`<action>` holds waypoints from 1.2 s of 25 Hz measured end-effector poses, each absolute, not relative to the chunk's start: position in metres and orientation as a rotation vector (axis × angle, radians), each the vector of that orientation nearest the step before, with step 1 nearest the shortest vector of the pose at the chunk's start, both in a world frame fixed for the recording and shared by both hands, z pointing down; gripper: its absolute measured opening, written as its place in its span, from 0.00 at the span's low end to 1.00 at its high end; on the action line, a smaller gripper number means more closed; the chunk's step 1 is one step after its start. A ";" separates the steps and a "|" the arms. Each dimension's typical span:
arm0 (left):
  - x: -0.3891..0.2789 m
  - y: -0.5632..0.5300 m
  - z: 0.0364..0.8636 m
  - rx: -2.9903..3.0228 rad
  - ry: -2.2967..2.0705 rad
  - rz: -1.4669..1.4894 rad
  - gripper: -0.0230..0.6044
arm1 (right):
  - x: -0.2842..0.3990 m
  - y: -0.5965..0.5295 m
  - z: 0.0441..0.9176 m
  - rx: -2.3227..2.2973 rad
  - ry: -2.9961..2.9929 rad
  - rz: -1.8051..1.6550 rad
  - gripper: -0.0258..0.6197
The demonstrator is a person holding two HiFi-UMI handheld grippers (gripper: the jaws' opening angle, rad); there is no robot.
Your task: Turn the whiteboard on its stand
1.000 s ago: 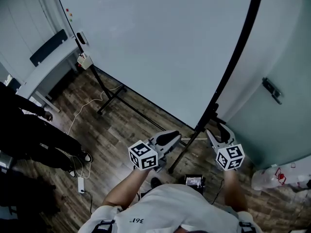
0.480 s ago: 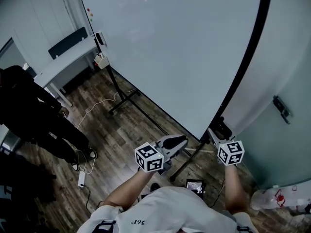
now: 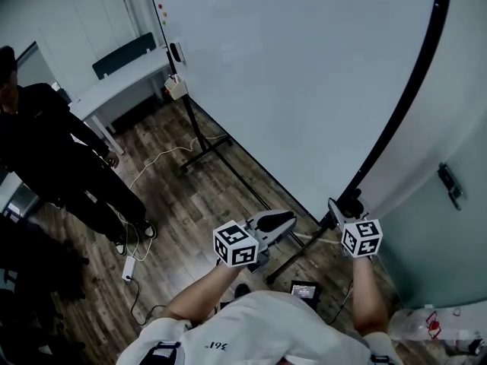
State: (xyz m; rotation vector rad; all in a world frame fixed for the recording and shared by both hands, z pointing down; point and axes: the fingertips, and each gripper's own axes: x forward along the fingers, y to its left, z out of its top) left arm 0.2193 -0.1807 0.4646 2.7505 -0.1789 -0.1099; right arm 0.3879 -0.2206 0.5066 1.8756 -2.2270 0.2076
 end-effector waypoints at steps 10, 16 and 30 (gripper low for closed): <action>0.226 -0.179 0.466 2.739 -0.154 -0.095 0.11 | 0.391 -0.219 0.506 1.874 -2.218 0.201 0.33; 0.230 -0.175 0.465 2.732 -0.146 -0.100 0.11 | 0.391 -0.206 0.506 1.868 -2.207 0.216 0.33; 0.221 -0.175 0.450 2.730 -0.156 -0.127 0.11 | 0.384 -0.181 0.494 1.861 -2.179 0.228 0.33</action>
